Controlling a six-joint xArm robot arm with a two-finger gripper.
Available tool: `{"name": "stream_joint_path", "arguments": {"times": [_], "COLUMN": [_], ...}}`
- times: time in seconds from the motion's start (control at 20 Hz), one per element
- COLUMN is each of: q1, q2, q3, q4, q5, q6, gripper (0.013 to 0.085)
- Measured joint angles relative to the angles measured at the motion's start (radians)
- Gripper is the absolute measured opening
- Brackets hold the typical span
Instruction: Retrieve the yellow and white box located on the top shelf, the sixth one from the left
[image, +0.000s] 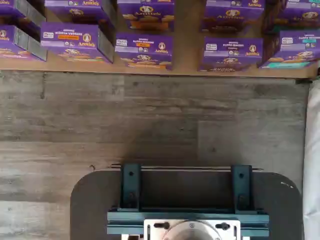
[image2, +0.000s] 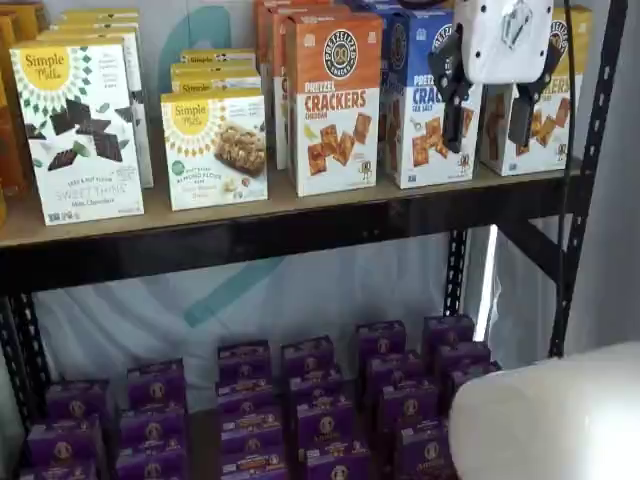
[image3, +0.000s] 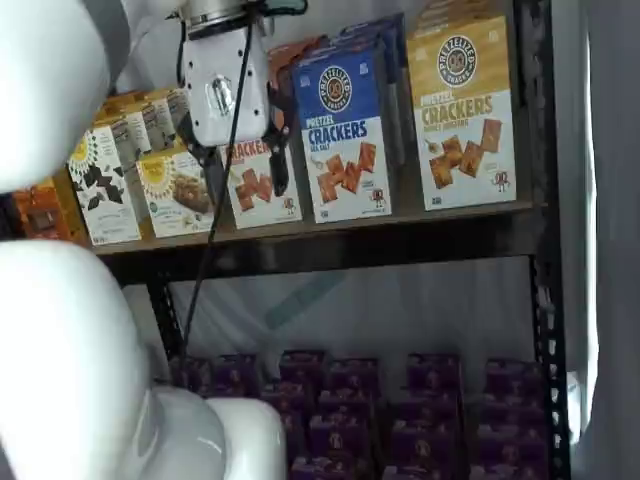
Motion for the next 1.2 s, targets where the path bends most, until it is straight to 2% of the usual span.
{"name": "stream_joint_path", "arguments": {"times": [0.05, 0.1, 0.2, 0.3, 0.45, 0.55, 0.6, 0.75, 0.95, 1.0, 1.2], "q1": [-0.009, -0.042, -0.056, -0.047, -0.02, -0.015, -0.024, -0.099, -0.237, -0.249, -0.345], "q2": [0.001, 0.005, 0.006, 0.007, 0.0, -0.013, -0.015, -0.006, 0.029, 0.034, 0.084], "q3": [-0.001, -0.004, -0.005, -0.005, 0.005, 0.023, 0.027, 0.033, 0.03, 0.029, 0.014], "q4": [0.01, 0.045, 0.061, 0.048, -0.002, -0.047, -0.055, -0.064, -0.041, -0.039, -0.026], "q5": [0.002, 0.01, 0.012, 0.01, -0.021, -0.07, -0.085, -0.135, -0.213, -0.221, -0.289], "q6": [-0.004, -0.02, -0.029, -0.027, -0.022, -0.033, -0.043, -0.115, -0.243, -0.255, -0.347], "gripper": [0.085, 0.085, 0.085, 0.085, 0.085, 0.085, 0.085, 0.085, 0.085, 0.085, 0.085]}}
